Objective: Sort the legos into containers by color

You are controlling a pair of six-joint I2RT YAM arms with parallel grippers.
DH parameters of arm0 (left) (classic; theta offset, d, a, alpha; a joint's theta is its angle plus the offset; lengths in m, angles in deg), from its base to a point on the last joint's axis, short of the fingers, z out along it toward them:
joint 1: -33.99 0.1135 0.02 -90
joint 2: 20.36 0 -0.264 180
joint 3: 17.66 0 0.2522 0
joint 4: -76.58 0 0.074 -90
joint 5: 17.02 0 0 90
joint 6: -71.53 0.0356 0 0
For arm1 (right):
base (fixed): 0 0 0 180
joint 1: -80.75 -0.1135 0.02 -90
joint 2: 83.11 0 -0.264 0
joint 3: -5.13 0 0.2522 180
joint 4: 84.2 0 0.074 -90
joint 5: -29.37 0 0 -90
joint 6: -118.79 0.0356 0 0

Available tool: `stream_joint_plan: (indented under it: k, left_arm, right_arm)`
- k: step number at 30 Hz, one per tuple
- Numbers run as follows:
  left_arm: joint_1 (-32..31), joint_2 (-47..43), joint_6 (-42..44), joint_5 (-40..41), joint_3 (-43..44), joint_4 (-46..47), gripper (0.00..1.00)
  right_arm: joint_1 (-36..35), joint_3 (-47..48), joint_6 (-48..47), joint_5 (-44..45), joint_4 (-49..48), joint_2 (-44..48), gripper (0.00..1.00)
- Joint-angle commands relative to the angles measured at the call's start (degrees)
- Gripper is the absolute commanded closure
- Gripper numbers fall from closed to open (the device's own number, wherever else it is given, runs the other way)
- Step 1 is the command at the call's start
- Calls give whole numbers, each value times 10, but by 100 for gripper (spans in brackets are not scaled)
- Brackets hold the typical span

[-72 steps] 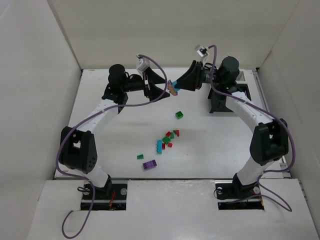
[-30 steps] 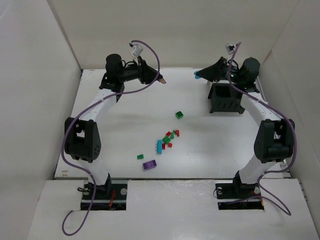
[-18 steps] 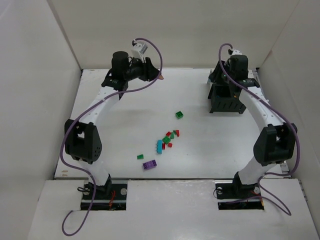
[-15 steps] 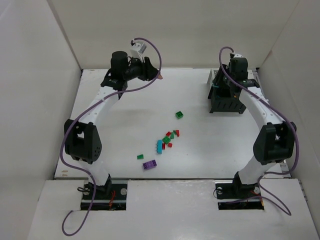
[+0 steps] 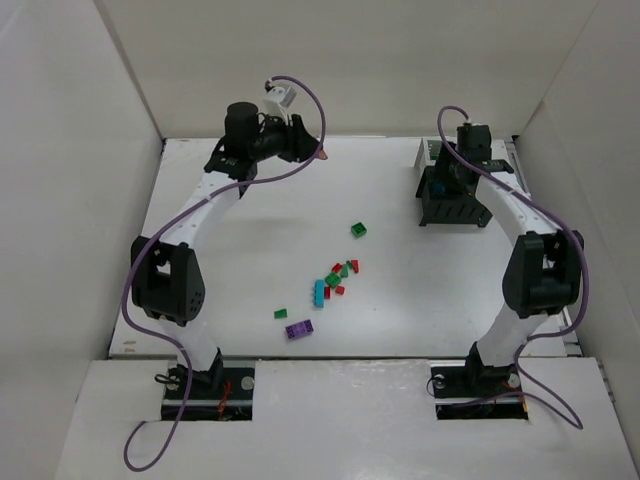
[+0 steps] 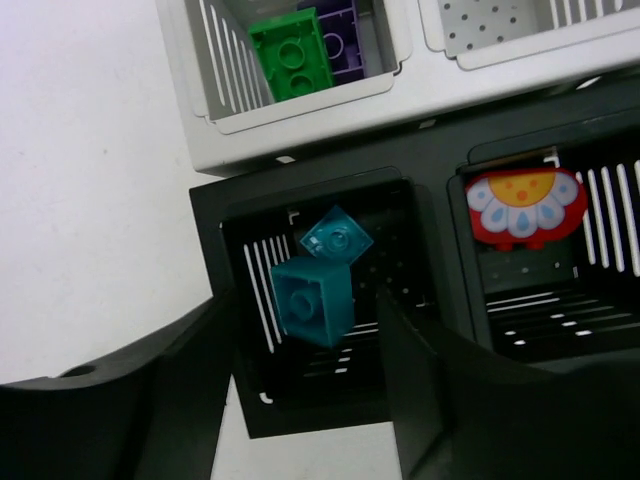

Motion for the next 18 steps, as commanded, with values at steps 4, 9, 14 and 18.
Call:
stream_joint_plan:
  k: [4,9,14,18]
  left_arm:
    - [-8,-1,-3,-24,36,18,100]
    - [-8,-1,-15,-83,36,47,100]
    - [-8,10,-44,-141,41,86,100]
    - [-13,15,-104,-220,27,186,100]
  right_arm:
    - [2,9,-29,9,-4,41,33]
    - [2,-18,-90,-94,-65,85,33]
    - [-4,-59,-184,-311,-150,132,31]
    - [-24,-41,-204,-466,-179,131,31]
